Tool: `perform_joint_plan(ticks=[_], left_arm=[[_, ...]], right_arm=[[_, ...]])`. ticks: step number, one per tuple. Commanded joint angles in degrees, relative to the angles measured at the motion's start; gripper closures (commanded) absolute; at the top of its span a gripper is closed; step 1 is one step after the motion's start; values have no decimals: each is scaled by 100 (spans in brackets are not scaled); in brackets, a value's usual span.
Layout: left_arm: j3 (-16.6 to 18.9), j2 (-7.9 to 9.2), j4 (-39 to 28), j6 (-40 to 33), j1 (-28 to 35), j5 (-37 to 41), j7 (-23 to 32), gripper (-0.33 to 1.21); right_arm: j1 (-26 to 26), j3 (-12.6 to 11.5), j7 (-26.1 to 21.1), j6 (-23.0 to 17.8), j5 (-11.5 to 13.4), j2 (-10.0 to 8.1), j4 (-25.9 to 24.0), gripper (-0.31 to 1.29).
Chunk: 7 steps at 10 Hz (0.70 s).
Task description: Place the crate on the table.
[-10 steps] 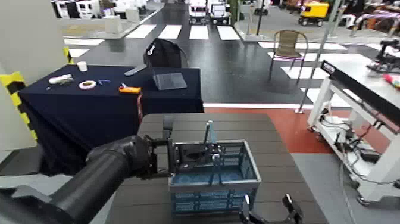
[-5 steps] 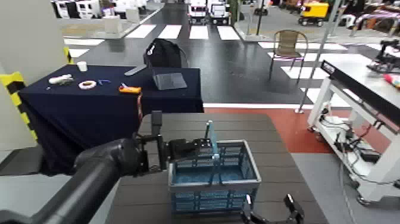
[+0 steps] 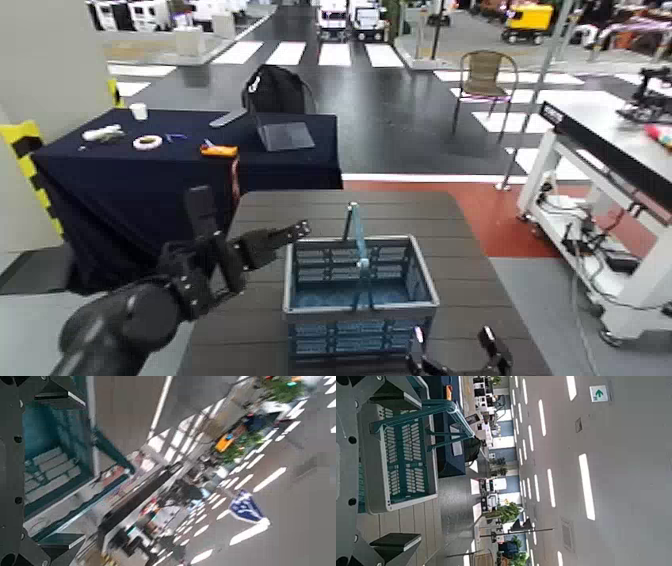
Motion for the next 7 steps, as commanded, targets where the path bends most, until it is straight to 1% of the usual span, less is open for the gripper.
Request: perform_joint_plan(ticks=[1, 2, 3, 4, 6, 7], left_arm=[[173, 95, -1270, -1161, 1144, -561, 944, 13], [243, -19, -1480, -1715, 1531, -1027, 1242, 13], [392, -230, -1656, -2075, 1856, -1607, 1348, 13], [454, -371, -1727, -2488, 2102, -2117, 1436, 13], [322, -318, -1709, -3182, 2507, -2451, 1822, 13], [322, -318, -1709, -3473, 2691, -2609, 1928, 13]], right_arm=[[15, -27, 0, 3, 0, 9, 0, 14], [33, -44, 9, -6, -9, 18, 0, 13], [42, -62, 9, -32, -9, 18, 0, 14], [50, -88, 17, -50, -9, 27, 0, 14], [68, -141, 26, -94, -9, 45, 9, 13], [85, -158, 26, -111, -9, 62, 17, 14]])
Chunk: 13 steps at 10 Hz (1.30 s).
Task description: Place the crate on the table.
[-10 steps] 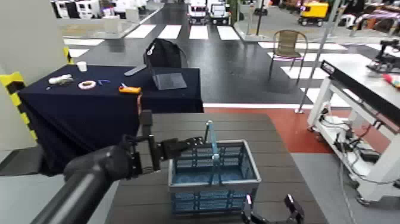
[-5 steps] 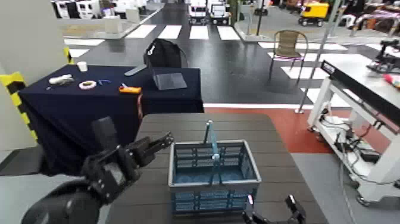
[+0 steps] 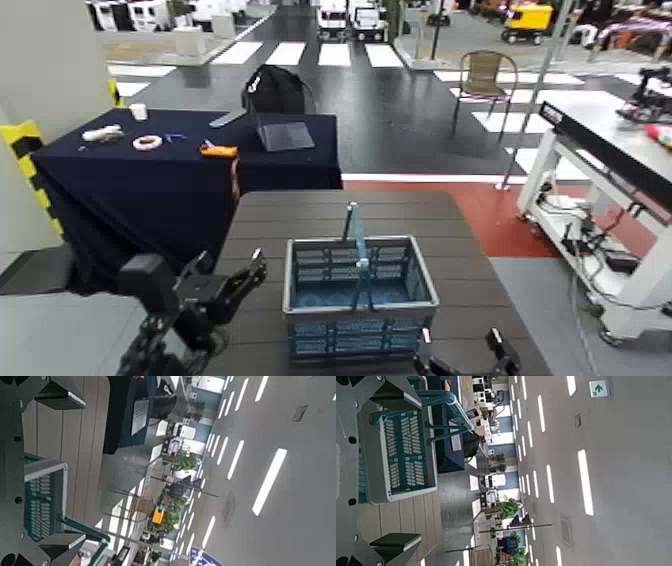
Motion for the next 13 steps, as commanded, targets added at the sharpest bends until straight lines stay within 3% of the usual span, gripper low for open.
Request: perform_joint_plan(ticks=[1, 4, 13], left_arm=[[-82, 18, 12, -819, 473, -390, 375, 13], [-258, 9, 100, -1522, 886, -689, 1043, 13], [-372, 9, 127, -1821, 1088, -1075, 1236, 13]], right_arm=[[31, -32, -1, -27, 0, 31, 20, 13], [57, -58, -10, -107, -9, 49, 55, 13], [84, -58, -80, -107, 44, 75, 55, 13]])
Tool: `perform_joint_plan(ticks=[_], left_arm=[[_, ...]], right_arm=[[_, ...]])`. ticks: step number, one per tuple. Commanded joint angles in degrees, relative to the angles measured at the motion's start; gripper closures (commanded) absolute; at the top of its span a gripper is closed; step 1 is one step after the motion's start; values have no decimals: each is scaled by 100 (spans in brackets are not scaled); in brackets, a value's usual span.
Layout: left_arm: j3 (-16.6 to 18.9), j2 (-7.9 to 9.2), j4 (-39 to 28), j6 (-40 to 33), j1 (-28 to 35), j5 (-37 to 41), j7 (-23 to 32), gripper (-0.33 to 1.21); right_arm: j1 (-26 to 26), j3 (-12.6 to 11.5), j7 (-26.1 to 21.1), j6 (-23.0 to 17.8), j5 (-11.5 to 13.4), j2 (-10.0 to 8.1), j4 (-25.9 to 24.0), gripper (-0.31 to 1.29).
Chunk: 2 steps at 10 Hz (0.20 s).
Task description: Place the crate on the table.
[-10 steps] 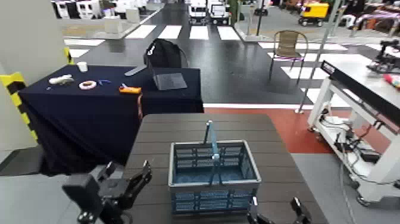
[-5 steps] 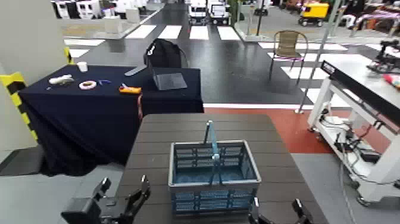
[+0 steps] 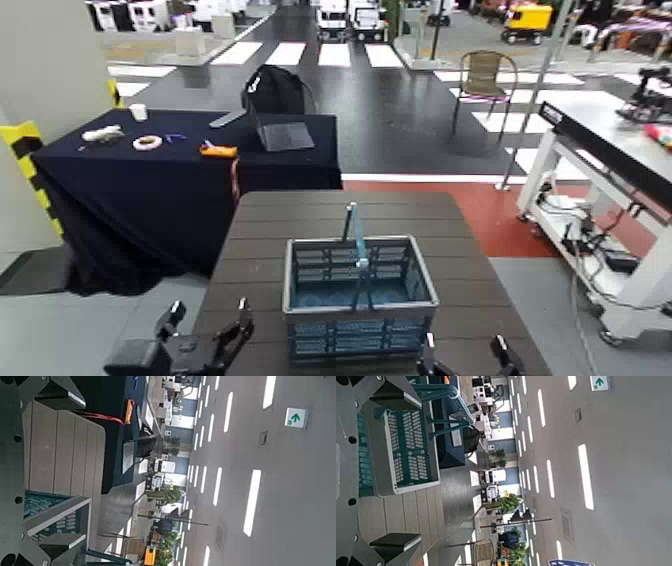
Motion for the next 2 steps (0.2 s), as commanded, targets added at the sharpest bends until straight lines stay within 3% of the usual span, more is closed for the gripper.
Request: perform_joint_plan(ticks=[1, 2], left_arm=[[-27, 0, -9, -111, 35, -121, 109, 13], [-44, 0, -18, -128, 52, -165, 162, 13]], right_arm=[[13, -10, -27, 4, 66, 9, -7, 13], [13, -19, -36, 30, 110, 9, -25, 13]])
